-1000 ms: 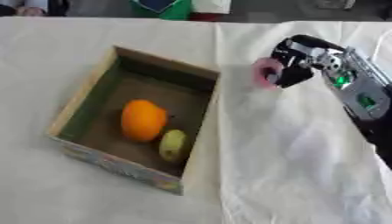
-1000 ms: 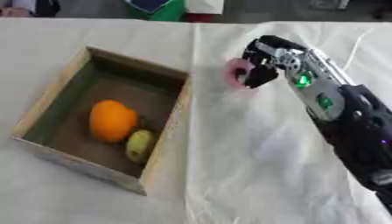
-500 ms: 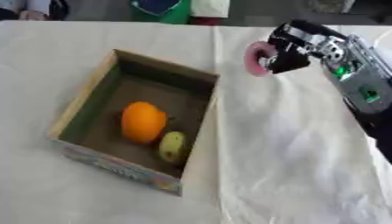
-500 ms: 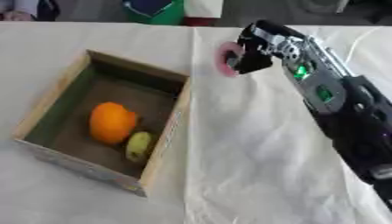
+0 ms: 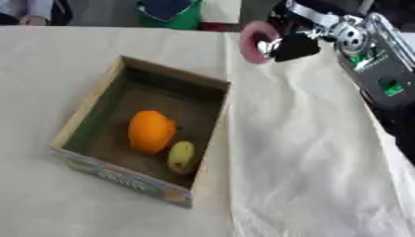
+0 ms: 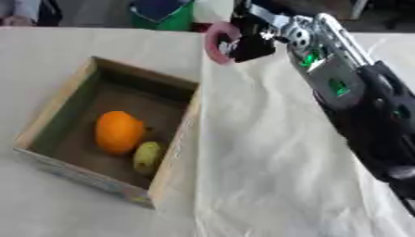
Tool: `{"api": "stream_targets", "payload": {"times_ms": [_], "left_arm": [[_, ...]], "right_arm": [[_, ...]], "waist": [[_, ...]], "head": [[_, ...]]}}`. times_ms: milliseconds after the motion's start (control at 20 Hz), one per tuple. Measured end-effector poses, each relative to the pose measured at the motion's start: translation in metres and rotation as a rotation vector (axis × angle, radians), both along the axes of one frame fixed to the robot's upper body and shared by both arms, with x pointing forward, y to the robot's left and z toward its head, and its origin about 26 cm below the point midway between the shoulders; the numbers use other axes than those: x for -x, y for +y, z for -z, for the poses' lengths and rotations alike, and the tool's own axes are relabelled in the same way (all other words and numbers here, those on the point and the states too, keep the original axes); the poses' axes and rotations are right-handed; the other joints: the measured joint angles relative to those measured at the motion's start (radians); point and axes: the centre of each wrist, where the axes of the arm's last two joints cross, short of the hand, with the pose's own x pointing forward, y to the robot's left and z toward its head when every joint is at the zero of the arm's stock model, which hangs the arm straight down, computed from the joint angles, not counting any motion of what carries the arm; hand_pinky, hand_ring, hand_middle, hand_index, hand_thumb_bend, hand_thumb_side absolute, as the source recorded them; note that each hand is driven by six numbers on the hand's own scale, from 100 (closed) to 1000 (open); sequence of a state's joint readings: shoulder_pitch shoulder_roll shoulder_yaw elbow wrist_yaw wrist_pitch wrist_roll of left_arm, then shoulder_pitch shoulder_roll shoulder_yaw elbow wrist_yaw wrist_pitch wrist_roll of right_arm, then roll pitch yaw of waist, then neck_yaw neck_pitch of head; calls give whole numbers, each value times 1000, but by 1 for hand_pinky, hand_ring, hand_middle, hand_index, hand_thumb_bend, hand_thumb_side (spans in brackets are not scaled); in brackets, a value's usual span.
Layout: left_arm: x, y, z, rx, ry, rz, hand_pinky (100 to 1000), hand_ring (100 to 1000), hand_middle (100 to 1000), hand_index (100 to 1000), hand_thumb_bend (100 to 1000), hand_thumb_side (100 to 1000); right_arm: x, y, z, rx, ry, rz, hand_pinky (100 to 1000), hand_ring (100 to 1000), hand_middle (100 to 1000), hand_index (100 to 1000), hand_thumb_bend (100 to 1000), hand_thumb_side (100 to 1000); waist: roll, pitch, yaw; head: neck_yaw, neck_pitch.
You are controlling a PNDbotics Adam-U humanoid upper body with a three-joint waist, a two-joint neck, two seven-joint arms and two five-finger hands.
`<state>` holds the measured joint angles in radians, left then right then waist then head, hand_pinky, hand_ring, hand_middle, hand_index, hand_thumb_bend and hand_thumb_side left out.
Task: Pick up objects on the table and place them in the box.
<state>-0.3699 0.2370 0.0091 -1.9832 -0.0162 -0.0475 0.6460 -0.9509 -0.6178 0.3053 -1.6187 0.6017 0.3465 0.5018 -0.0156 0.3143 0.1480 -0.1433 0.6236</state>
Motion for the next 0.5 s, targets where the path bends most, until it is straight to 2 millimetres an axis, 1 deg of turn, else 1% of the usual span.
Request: {"api": "stream_targets", "payload": {"times_ms": [100,250,350,500], "left_arm": [[0,0,0,1,0,1,474,619,612,740,100,979],[0,0,0,4,0,1,474,620,613,740,100,980],[0,0,0,8,0,0,474,620,613,739,100,980],[0,0,0,21,-4,-8,465,611,610,738,100,976]], "right_arm": [[9,14,-8,7,-32,-58,647,593,393,550,100,397],[22,36,-15,9,-63,-145,644,594,392,547,100,400],[29,50,-17,17,-73,-191,643,594,391,545,100,399],[37,69,-15,32,-74,-245,641,595,390,542,100,395]], "waist": [[0,-3,0],[1,-6,0],[1,-9,1],[1,-13,3]], "head": [[-2,2],[-8,13],[-10,22],[-17,29]]}}
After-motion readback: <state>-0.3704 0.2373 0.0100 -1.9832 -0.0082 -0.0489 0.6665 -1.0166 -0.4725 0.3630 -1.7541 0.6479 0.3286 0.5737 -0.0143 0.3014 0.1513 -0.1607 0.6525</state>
